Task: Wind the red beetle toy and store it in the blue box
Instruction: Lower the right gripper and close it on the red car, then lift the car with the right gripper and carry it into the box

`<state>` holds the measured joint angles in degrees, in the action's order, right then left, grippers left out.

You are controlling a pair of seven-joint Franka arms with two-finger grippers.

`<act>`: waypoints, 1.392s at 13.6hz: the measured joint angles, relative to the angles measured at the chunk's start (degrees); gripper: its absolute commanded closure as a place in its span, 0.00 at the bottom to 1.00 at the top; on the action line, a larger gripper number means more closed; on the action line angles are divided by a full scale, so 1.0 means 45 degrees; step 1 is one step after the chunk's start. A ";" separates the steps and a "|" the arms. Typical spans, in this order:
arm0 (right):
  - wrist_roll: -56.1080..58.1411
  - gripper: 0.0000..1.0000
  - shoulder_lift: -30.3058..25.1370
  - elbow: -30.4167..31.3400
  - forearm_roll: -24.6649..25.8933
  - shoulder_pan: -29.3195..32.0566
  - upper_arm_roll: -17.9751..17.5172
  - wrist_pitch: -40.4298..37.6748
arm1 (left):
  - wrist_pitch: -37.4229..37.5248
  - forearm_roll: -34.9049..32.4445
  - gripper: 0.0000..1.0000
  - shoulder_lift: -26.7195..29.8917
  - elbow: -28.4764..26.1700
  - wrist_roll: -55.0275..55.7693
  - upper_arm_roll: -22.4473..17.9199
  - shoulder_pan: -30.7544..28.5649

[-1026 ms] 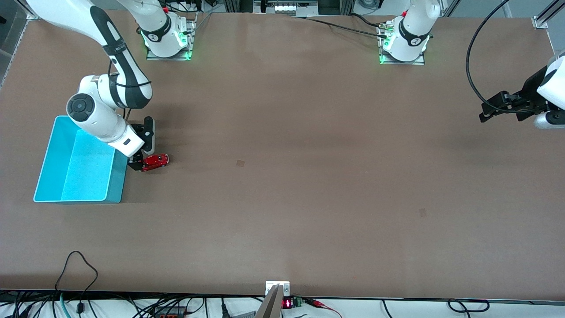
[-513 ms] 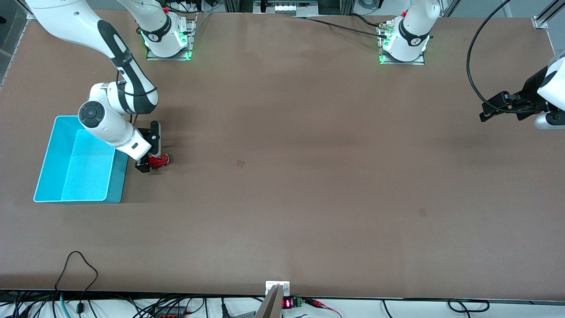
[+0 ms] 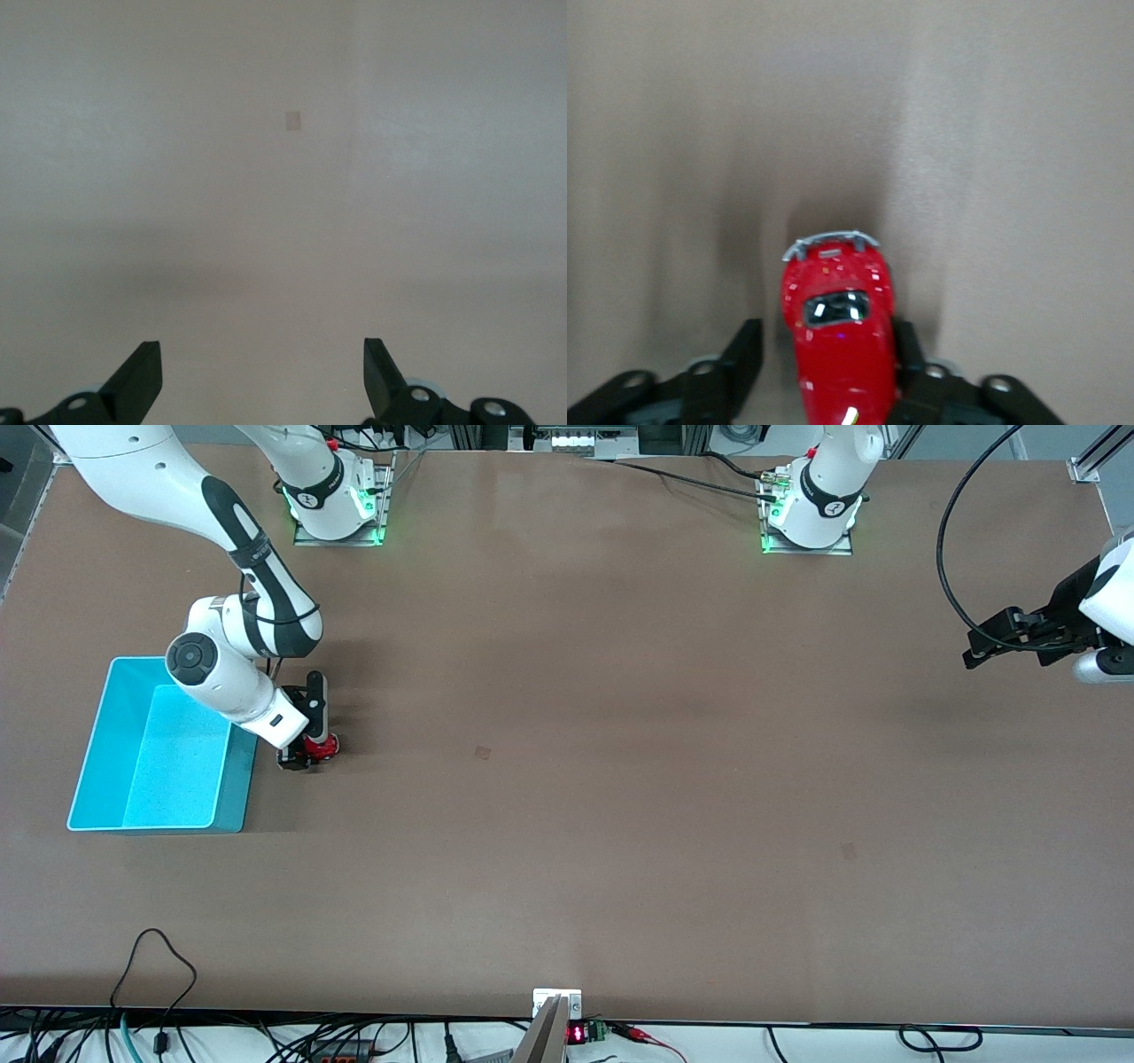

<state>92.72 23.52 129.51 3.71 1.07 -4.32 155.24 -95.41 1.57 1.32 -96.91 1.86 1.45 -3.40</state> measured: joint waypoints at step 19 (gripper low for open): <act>-1.1757 1.00 -0.2910 -0.2599 -0.0856 0.0629 0.2311 -0.6750 | 0.0022 0.0000 0.00 0.0090 0.0001 0.0000 -0.0004 -0.0021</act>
<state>39.82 10.43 117.82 -0.15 3.90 6.08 124.87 -95.31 1.57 1.72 -96.91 1.86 1.43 -3.49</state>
